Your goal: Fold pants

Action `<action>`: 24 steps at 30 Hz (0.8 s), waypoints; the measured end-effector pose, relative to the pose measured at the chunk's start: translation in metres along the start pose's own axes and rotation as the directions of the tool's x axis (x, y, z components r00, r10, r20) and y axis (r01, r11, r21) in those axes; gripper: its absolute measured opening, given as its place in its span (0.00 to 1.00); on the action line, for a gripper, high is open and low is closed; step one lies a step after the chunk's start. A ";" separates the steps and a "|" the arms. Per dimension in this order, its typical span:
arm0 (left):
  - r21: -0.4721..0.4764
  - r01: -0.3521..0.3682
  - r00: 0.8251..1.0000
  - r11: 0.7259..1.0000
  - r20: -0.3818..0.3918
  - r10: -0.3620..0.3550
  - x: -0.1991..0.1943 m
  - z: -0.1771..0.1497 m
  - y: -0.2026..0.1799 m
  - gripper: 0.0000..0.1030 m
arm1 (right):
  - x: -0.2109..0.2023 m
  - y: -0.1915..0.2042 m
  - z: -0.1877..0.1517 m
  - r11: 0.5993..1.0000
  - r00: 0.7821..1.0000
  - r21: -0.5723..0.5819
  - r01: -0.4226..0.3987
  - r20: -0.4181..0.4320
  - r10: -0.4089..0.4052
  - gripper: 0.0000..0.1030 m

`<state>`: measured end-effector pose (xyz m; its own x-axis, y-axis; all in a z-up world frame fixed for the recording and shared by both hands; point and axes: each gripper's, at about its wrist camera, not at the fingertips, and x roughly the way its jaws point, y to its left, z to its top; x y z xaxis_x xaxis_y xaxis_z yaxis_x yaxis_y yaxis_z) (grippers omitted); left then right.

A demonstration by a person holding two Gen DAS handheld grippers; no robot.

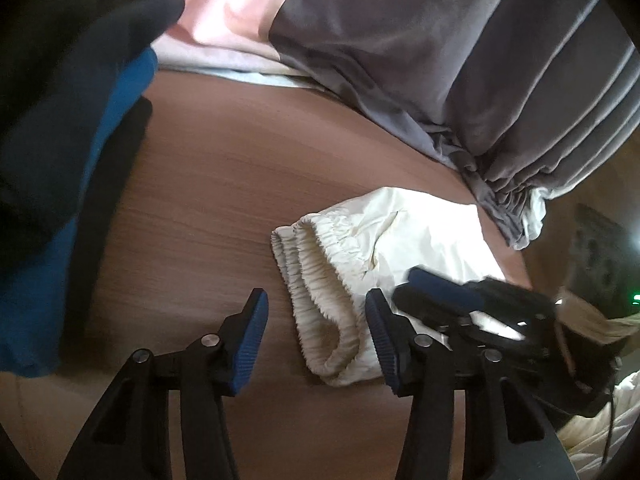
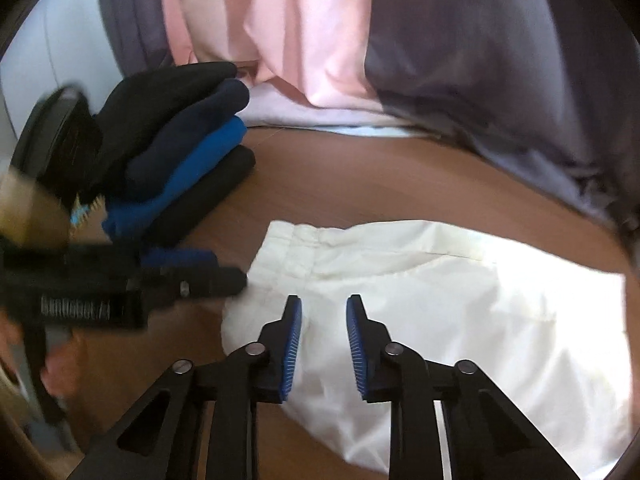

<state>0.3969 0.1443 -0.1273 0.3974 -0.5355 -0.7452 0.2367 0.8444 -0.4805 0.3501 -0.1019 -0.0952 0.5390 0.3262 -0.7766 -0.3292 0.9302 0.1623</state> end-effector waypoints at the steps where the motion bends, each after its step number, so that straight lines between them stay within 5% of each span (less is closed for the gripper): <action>1: -0.011 0.002 1.000 1.000 0.002 -0.002 0.002 0.001 0.002 0.44 | 0.009 -0.002 0.001 1.000 1.000 0.007 -0.012 -0.023 0.012 0.19; 10: -0.031 -0.022 0.999 0.999 0.027 0.023 0.028 0.019 0.004 0.39 | 0.033 0.003 -0.013 0.999 0.993 0.001 0.035 -0.113 -0.035 0.16; 24: -0.069 0.021 0.999 0.997 0.032 -0.019 0.047 0.030 0.015 0.38 | 0.030 0.005 -0.020 1.000 0.995 -0.002 0.025 -0.100 -0.025 0.16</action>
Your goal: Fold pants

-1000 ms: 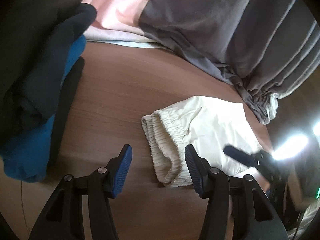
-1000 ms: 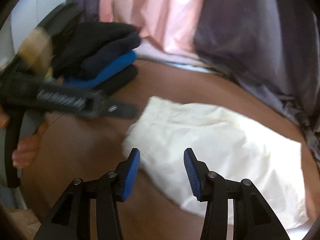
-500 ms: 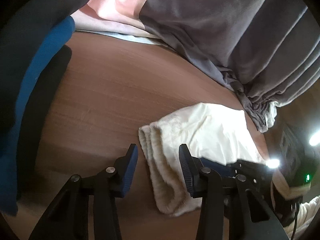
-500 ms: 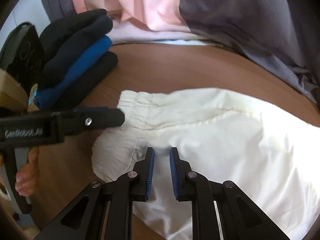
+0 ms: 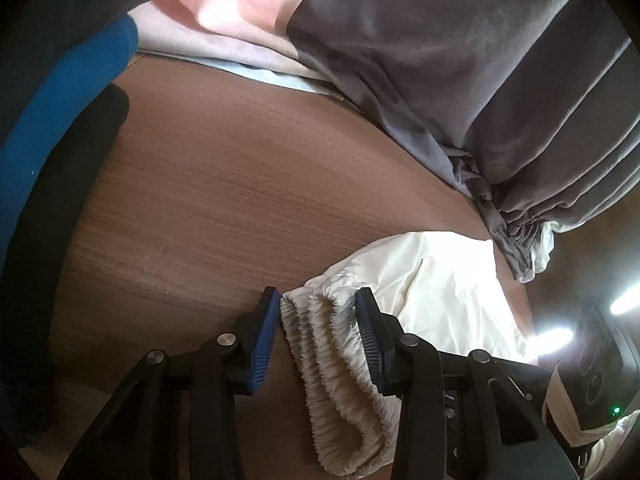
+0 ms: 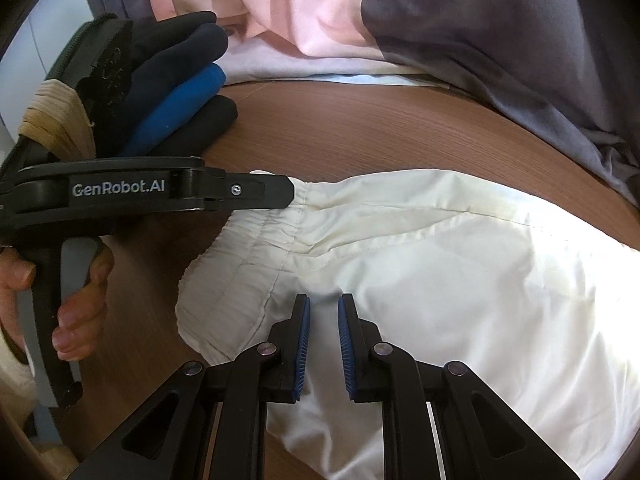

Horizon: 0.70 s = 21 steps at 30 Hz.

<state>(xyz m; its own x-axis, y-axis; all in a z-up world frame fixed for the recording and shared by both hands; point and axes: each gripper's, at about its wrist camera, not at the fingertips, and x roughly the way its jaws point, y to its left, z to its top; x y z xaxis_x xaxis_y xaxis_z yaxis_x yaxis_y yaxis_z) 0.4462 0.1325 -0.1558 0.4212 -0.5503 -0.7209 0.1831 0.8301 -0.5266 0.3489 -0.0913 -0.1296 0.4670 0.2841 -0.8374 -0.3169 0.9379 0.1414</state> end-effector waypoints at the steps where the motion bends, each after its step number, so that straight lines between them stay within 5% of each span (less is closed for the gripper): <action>1: 0.002 0.000 1.000 1.000 0.000 0.000 0.000 0.000 0.000 0.38 | 0.000 0.000 0.000 1.000 1.000 -0.002 0.000 0.001 0.000 0.16; 12: 0.037 -0.016 1.000 0.999 0.001 0.016 0.008 0.005 -0.009 0.40 | -0.003 -0.001 -0.003 0.999 1.000 -0.027 -0.023 0.008 0.024 0.16; 21: 0.046 -0.012 1.000 0.999 0.014 0.011 -0.003 0.006 -0.016 0.18 | -0.004 -0.003 -0.004 0.999 0.999 -0.029 -0.038 0.013 0.039 0.14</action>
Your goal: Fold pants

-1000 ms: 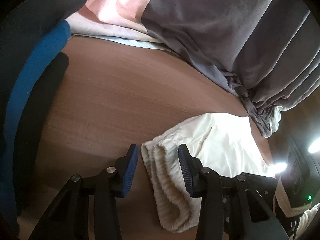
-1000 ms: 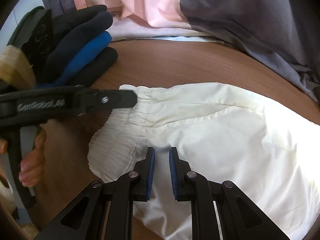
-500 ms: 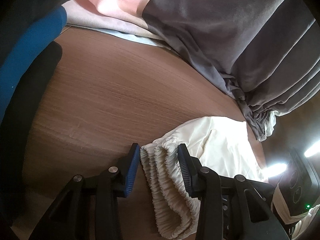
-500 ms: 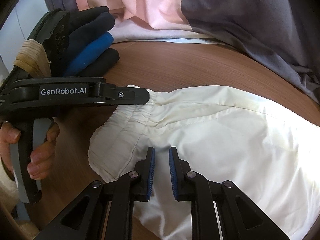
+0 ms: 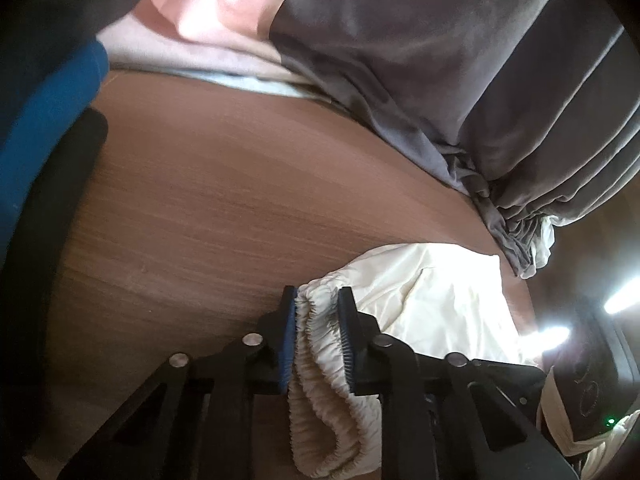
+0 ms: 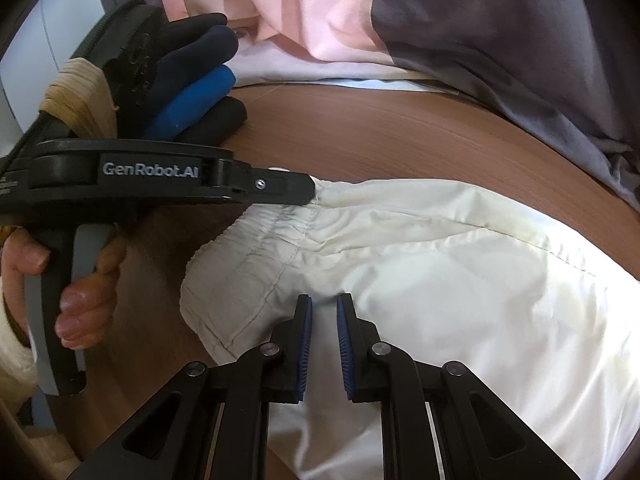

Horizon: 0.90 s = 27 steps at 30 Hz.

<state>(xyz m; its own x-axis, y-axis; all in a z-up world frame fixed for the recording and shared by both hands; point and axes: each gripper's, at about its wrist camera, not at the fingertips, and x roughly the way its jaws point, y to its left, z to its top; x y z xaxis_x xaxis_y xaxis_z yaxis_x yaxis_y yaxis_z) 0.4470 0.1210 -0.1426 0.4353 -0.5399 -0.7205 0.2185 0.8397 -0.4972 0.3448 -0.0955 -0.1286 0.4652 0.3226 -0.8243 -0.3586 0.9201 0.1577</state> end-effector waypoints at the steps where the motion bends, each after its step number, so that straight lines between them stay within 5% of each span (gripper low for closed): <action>1: 0.001 0.000 1.000 1.000 0.004 0.000 -0.002 0.000 -0.003 0.18 | 0.000 0.000 0.000 1.000 1.000 0.001 -0.002 0.001 0.002 0.14; 6: -0.006 0.008 1.000 1.000 0.029 -0.007 -0.022 0.004 -0.020 0.17 | -0.010 -0.003 0.003 1.000 1.000 0.030 0.004 0.016 -0.004 0.14; 13: 0.019 -0.039 0.998 0.999 0.042 0.039 -0.044 0.012 -0.064 0.17 | -0.060 -0.014 -0.002 0.981 0.985 0.138 0.135 0.085 -0.147 0.14; 19: 0.039 -0.071 0.996 0.997 0.050 0.069 -0.049 0.016 -0.091 0.16 | -0.099 -0.031 -0.023 0.924 0.940 0.233 0.303 0.089 -0.330 0.14; 27: 0.059 -0.146 0.986 0.988 0.090 0.141 -0.057 0.007 -0.151 0.16 | -0.131 -0.076 -0.057 0.893 0.939 0.337 0.299 0.062 -0.338 0.14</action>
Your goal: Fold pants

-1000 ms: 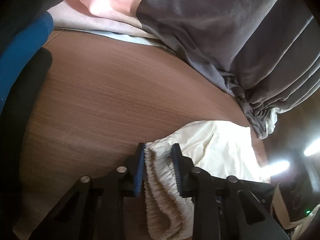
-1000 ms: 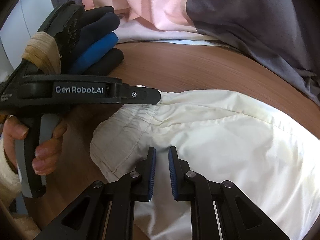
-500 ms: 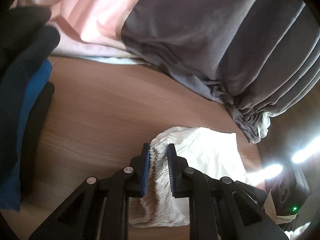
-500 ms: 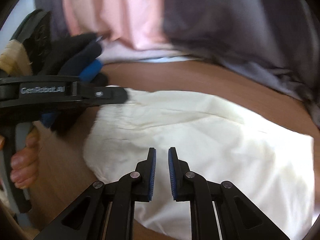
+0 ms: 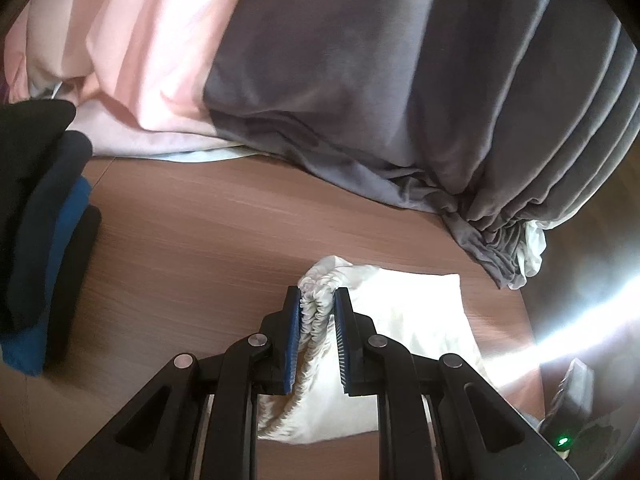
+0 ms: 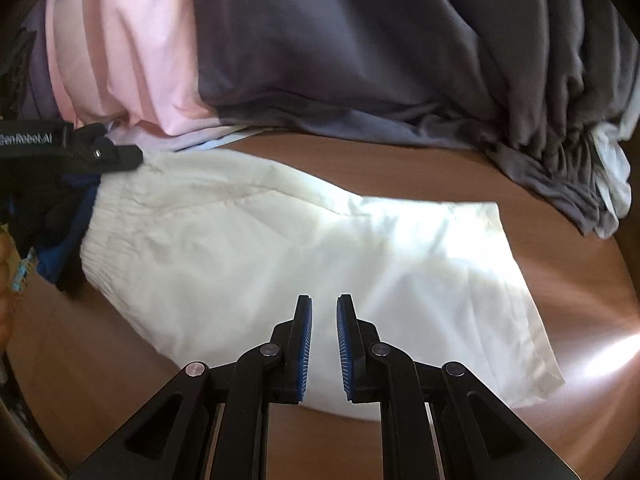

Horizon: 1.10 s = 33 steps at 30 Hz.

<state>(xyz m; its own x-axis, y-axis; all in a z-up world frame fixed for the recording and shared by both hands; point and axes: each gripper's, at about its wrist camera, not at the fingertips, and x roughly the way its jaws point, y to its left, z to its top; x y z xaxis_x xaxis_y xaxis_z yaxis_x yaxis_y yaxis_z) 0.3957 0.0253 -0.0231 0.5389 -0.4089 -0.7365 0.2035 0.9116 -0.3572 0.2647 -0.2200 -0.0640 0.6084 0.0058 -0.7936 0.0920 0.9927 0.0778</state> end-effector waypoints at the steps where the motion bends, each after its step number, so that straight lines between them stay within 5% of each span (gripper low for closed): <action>1: -0.001 -0.002 1.000 1.000 0.004 0.002 -0.001 -0.001 -0.008 0.16 | 0.000 -0.004 -0.003 1.000 1.000 0.008 -0.002 -0.009 0.002 0.14; 8: 0.000 -0.008 1.000 1.000 0.023 0.008 0.004 -0.012 -0.073 0.16 | 0.000 -0.042 -0.019 0.999 0.998 0.026 -0.037 -0.041 0.038 0.14; 17: 0.011 0.024 0.999 1.000 -0.044 -0.024 0.043 -0.034 -0.129 0.16 | 0.012 -0.080 -0.032 0.988 0.987 0.043 -0.148 -0.051 0.150 0.14; 21: 0.016 0.049 0.995 0.999 -0.091 -0.048 0.063 -0.048 -0.144 0.16 | 0.004 -0.104 -0.030 0.995 0.996 0.032 -0.090 -0.023 0.091 0.14; 27: 0.063 0.088 0.980 0.994 -0.186 -0.075 0.096 -0.071 -0.162 0.21 | 0.017 -0.135 -0.038 0.990 0.993 0.097 -0.101 -0.049 0.106 0.14; 33: 0.126 0.148 0.972 0.981 -0.203 -0.121 0.080 -0.082 -0.169 0.32 | 0.022 -0.143 -0.048 0.982 0.991 0.150 -0.113 -0.058 0.123 0.14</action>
<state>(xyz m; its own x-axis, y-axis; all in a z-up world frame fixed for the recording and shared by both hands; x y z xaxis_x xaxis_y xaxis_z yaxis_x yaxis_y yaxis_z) 0.3373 -0.1650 -0.0685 0.3333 -0.5163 -0.7889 0.3828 0.8388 -0.3872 0.2271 -0.3563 -0.1216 0.5681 0.1348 -0.8119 0.1402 0.9562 0.2568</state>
